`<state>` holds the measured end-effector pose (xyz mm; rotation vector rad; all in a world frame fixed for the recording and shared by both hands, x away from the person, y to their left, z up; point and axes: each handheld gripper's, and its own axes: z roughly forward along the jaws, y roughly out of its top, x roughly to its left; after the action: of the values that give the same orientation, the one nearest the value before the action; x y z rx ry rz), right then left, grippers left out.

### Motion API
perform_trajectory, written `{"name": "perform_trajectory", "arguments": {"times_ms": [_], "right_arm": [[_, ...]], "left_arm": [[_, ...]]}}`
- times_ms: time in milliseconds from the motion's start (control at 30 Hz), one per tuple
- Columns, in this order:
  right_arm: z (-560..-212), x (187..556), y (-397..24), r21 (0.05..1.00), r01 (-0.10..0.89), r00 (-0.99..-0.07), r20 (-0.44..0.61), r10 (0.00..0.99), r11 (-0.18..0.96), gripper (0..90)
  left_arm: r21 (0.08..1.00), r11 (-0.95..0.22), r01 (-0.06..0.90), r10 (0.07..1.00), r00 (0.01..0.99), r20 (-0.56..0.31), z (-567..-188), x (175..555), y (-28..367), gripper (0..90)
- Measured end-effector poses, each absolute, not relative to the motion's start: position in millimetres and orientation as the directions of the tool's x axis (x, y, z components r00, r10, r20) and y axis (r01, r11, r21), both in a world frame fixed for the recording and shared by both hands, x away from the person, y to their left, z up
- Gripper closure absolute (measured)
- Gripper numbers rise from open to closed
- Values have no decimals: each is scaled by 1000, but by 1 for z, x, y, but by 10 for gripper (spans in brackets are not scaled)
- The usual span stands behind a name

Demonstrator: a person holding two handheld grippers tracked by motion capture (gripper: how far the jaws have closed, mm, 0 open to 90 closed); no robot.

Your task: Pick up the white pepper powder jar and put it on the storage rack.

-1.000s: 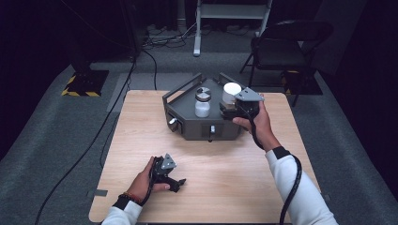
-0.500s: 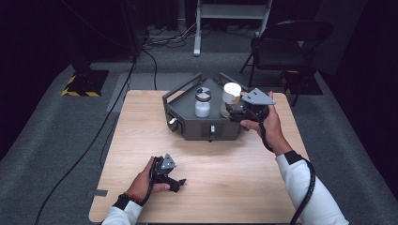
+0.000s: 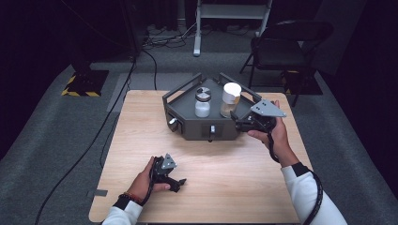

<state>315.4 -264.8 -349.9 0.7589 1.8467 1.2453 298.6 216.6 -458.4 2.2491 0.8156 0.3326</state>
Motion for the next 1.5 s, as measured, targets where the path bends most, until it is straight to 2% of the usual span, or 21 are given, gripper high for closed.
{"name": "perform_trajectory", "arguments": {"times_ms": [933, 1500], "right_arm": [[-388, 290, -281, 922, 77, -598, -263, 757, 380, 36], [-405, 279, -289, 885, 100, -661, -282, 695, 454, 36]], "left_arm": [[699, -548, 459, 642, 767, -1, -458, 299, 216, 0], [699, -548, 459, 642, 767, 0, -458, 298, 215, 0]]}}
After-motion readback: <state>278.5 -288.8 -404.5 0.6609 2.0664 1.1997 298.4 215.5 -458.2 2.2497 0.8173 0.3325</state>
